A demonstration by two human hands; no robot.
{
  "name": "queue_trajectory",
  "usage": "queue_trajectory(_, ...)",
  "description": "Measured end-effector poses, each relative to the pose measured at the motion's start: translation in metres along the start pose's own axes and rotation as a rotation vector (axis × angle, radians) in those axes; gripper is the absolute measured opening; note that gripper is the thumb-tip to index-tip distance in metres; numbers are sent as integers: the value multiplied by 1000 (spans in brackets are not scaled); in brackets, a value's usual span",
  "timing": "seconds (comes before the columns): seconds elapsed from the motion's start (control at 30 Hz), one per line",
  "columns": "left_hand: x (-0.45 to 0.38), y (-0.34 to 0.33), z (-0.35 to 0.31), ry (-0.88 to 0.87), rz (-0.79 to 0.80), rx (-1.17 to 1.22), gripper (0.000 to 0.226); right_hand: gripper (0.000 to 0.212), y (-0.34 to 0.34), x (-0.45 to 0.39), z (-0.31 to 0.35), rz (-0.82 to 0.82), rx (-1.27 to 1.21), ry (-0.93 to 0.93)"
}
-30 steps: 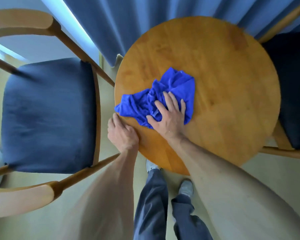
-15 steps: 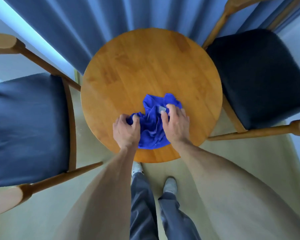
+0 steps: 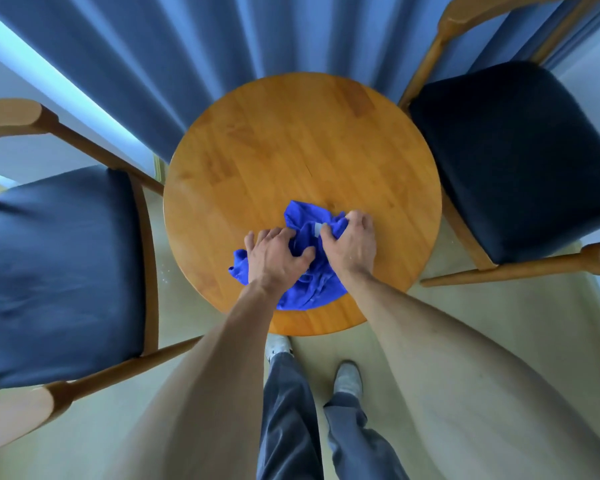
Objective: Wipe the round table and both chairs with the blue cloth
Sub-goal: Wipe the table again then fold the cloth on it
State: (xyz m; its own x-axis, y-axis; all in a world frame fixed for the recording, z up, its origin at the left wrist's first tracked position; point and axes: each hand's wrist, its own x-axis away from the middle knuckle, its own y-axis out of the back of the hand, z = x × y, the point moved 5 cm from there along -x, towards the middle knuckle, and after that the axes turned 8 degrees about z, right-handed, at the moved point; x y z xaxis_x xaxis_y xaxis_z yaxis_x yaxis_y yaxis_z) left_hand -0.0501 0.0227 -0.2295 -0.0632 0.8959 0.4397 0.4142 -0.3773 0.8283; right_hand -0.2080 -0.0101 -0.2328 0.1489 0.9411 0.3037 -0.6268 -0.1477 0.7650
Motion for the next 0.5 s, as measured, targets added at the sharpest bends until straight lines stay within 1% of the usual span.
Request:
queue_trajectory(0.07,1,-7,-4,-2,57,3,86,32,-1,-5,-9,38,-66,-67)
queue_trajectory(0.1,1,-10,-7,-10,88,-41,98,31,0,-6,-13,51,-97,-109)
queue_trajectory(0.13,0,-12,-8,-14,121,-105,105,32,2,-6,-16,62,-139,-153)
queue_trajectory(0.17,1,-12,-9,-8,150,-173,104,37,4,-4,-19,76,-171,-204)
queue_trajectory(0.2,1,-10,-9,4,163,-227,94,44,7,-2,-19,99,-176,-247)
queue_trajectory(0.23,1,-5,-11,15,155,-252,75,49,9,1,-16,142,-167,-288)
queue_trajectory(0.27,2,2,-13,28,130,-243,50,45,8,4,-11,197,-171,-312)
queue_trajectory(0.3,4,15,-17,53,99,-206,27,28,11,7,-4,254,-193,-341)
queue_trajectory(0.33,7,25,-21,92,92,-140,12,9,16,12,7,308,-214,-368)
queue_trajectory(0.37,15,36,-25,138,101,-43,13,8,24,19,22,342,-239,-384)
queue_trajectory(0.4,22,45,-29,169,117,70,16,12,32,25,36,368,-250,-387)
queue_trajectory(0.5,49,68,-41,241,127,359,18,6,54,50,72,414,-271,-384)
